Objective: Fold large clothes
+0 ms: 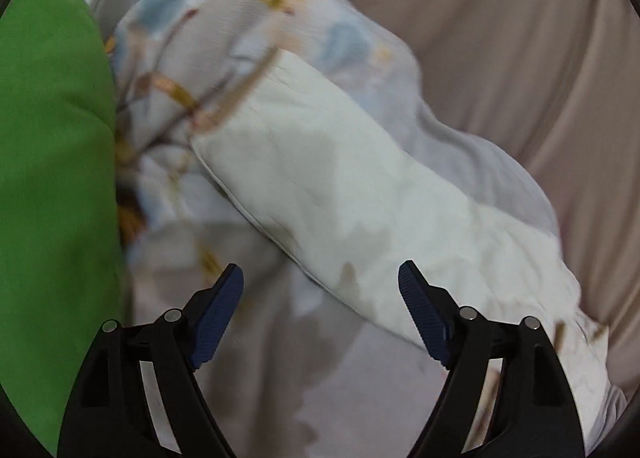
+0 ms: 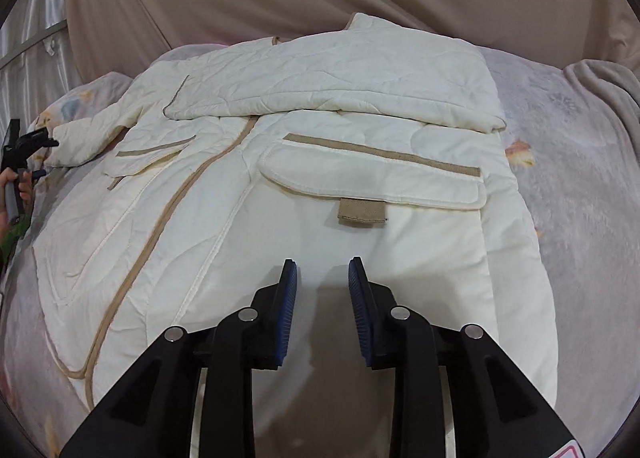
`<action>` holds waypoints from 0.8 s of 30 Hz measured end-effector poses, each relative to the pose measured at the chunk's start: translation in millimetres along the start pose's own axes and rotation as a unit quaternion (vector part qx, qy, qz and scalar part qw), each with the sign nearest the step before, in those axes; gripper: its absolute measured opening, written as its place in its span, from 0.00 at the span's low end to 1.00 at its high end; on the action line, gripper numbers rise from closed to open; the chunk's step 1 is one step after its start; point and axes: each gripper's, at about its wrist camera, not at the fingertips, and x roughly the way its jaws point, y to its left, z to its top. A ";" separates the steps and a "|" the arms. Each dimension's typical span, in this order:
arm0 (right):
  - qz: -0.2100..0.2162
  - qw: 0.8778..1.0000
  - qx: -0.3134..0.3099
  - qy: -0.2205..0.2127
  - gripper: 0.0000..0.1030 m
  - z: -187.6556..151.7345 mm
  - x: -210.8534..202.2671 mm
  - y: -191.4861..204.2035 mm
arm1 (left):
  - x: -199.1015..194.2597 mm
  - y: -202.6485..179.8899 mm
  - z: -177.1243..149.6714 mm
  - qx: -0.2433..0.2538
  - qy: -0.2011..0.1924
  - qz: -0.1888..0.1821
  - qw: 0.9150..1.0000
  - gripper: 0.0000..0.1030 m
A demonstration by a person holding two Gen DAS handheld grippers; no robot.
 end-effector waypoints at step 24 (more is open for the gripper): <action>0.018 0.999 0.034 -0.015 0.44 -1.4 1.1 -5.6 | -140.4 -323.9 -84.9 0.261 -0.031 -0.318 0.911 0.05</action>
